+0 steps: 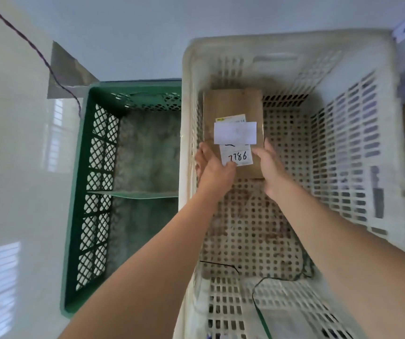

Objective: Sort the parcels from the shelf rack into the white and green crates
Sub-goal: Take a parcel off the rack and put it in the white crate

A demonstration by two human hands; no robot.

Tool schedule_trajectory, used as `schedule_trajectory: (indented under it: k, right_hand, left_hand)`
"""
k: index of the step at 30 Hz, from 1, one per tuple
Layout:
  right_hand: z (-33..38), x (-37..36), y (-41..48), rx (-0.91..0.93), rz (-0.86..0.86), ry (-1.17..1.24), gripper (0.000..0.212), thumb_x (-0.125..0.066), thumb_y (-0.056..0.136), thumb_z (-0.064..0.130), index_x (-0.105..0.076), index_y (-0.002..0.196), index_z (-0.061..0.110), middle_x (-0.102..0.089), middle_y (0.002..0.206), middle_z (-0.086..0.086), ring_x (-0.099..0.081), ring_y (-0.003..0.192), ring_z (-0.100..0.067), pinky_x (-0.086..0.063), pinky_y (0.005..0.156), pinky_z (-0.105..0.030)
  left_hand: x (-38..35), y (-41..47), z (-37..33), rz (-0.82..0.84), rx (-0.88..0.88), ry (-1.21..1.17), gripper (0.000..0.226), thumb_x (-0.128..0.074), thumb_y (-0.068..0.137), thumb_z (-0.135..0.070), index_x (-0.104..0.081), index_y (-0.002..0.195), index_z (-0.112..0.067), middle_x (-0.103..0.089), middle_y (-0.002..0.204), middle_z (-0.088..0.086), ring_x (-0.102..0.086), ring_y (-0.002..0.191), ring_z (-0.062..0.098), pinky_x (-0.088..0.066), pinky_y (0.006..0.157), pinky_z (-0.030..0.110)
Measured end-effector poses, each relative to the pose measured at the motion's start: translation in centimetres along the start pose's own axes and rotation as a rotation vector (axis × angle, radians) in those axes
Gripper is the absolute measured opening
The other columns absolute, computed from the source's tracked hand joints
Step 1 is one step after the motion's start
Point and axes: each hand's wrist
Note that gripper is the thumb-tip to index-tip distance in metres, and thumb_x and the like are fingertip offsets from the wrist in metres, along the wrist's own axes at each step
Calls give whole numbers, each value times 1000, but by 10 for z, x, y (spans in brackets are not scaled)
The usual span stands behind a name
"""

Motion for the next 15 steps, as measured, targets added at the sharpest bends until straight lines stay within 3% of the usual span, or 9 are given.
schedule_trajectory:
  k: [1,3,6,10,15]
  right_hand:
    - [-4,-3,11,12,4,2,70,-59,90,43,-39,156,54,-45,165,9,-42,150,-23,-30,122,-62]
    - [-11,-7,31,50,-2,22,70,-59,90,42,-40,156,52,-48,163,7,-45,148,-24,-34,121,-60]
    - [-21,-12,50,89,-39,42,66,-60,98,35,-38,159,48,-52,161,6,-53,143,-23,-42,119,-56]
    - [-35,-12,69,74,-29,37,60,-53,109,30,-31,164,44,-46,165,8,-48,148,-21,-40,122,-54]
    - [-36,-15,81,32,-48,-3,61,-50,110,39,-25,165,45,-43,167,5,-45,150,-24,-40,122,-53]
  left_hand:
    - [-3,6,4,-11,-21,21,95,-55,108,-24,17,170,-21,20,178,-1,-5,166,40,-34,126,60]
    - [-13,14,12,-40,-74,104,92,-56,108,-23,10,172,-19,25,178,-1,8,167,34,-19,133,55]
    - [-28,19,22,-70,-128,242,85,-54,105,-25,-4,173,-19,20,179,1,18,165,26,-8,133,52]
    - [-38,20,31,17,-48,338,80,-48,107,-34,-6,173,-16,12,181,-2,18,165,21,-5,134,52]
    - [-30,33,33,100,32,336,76,-47,108,-32,-9,173,-19,5,182,-5,16,166,22,-8,134,51]
Point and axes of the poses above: each hand's wrist, its own y-axis towards the middle knuckle, its own x-axis out of the back of the hand, z = x × y
